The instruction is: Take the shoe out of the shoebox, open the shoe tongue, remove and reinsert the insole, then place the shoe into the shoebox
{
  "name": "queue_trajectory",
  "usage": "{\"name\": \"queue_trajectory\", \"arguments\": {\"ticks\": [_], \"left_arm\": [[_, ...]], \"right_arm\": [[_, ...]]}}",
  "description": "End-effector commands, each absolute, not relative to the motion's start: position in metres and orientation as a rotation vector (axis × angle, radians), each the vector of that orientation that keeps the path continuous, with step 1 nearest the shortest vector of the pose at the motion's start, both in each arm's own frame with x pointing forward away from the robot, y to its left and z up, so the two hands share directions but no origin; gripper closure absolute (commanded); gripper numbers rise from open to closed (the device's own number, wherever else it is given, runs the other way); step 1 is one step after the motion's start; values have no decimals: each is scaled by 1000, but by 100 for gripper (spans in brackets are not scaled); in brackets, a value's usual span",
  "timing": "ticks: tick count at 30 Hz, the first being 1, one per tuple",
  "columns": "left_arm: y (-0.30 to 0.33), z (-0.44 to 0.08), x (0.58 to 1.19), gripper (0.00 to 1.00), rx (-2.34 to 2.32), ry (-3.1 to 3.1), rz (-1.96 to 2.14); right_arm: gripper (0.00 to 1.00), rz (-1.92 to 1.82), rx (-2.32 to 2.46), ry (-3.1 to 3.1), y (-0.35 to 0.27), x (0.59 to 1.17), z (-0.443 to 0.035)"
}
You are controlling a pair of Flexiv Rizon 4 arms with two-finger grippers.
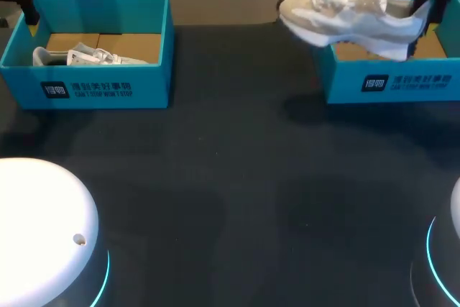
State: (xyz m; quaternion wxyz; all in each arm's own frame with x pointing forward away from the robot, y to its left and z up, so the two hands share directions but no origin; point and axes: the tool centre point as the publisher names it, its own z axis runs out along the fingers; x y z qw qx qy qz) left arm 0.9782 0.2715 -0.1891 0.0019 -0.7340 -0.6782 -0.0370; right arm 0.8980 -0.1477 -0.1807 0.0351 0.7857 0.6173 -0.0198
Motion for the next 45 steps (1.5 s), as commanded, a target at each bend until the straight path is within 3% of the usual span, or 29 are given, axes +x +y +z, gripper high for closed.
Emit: {"name": "queue_trajectory", "arguments": {"ticks": [1, 8, 29, 45], "left_arm": [[271, -188, 976, 0, -2302, -2128, -122], [271, -188, 976, 0, -2302, -2128, -122], [271, -188, 976, 0, -2302, -2128, -122], [271, -188, 976, 0, -2302, -2128, -122]], "right_arm": [[100, 45, 2329, 1821, -120, 870, -192], [100, 39, 2338, 1821, -82, 840, -215], [100, 6, 2317, 1844, -74, 836, -221], [100, -27, 2292, 1938, -5, 748, -278]]}}
